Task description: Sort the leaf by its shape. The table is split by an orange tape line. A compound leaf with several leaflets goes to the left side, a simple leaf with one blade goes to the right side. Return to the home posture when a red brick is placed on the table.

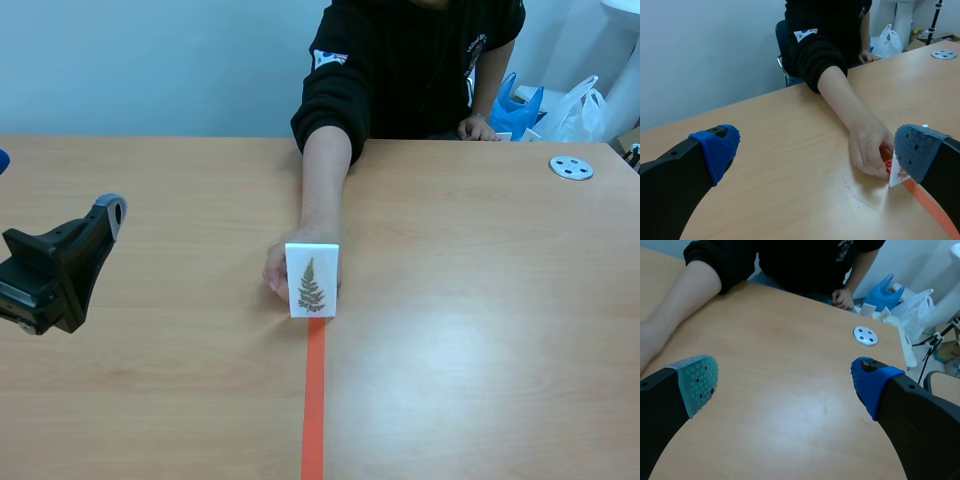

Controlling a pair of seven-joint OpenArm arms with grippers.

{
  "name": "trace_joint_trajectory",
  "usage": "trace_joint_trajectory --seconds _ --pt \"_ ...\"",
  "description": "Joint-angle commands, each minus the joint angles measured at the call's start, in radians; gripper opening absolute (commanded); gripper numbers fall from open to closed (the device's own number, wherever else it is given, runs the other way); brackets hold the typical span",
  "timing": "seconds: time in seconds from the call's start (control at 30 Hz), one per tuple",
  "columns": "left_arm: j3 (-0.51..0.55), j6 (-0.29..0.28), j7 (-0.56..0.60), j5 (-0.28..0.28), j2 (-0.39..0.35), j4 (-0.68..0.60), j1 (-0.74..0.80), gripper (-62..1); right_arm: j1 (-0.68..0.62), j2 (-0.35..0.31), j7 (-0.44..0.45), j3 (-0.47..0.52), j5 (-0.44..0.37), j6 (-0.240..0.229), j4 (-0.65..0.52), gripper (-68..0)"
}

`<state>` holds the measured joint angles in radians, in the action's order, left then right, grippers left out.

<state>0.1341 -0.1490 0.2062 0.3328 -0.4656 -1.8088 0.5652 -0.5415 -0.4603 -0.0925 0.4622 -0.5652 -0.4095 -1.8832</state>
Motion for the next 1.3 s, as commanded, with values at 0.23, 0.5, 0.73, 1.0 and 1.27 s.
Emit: trace_joint_trajectory --seconds 0.23,0.5,0.73,1.0,1.27 --pt "0.008 0.004 0.014 0.003 0.005 -0.016 -0.003 1.4 0.029 -0.032 -0.017 -0.079 0.023 -0.093 -0.004 -13.3" --pt "0.008 0.004 0.014 0.002 0.005 -0.016 -0.003 1.4 0.196 -0.085 -0.055 -0.32 0.166 -0.135 0.119 -13.3" --pt "0.008 0.005 0.013 -0.008 0.006 -0.016 -0.002 1.4 0.395 -0.085 -0.091 -0.496 0.177 -0.242 0.279 -13.3" --pt "0.008 0.005 0.013 -0.009 0.038 -0.016 0.0 1.4 0.6 -0.081 -0.105 -0.639 0.153 -0.304 0.462 -13.3" --pt "0.008 0.005 0.011 -0.023 0.077 -0.016 0.005 1.4 0.803 -0.025 -0.1 -0.82 0.143 -0.336 0.63 -13.3"
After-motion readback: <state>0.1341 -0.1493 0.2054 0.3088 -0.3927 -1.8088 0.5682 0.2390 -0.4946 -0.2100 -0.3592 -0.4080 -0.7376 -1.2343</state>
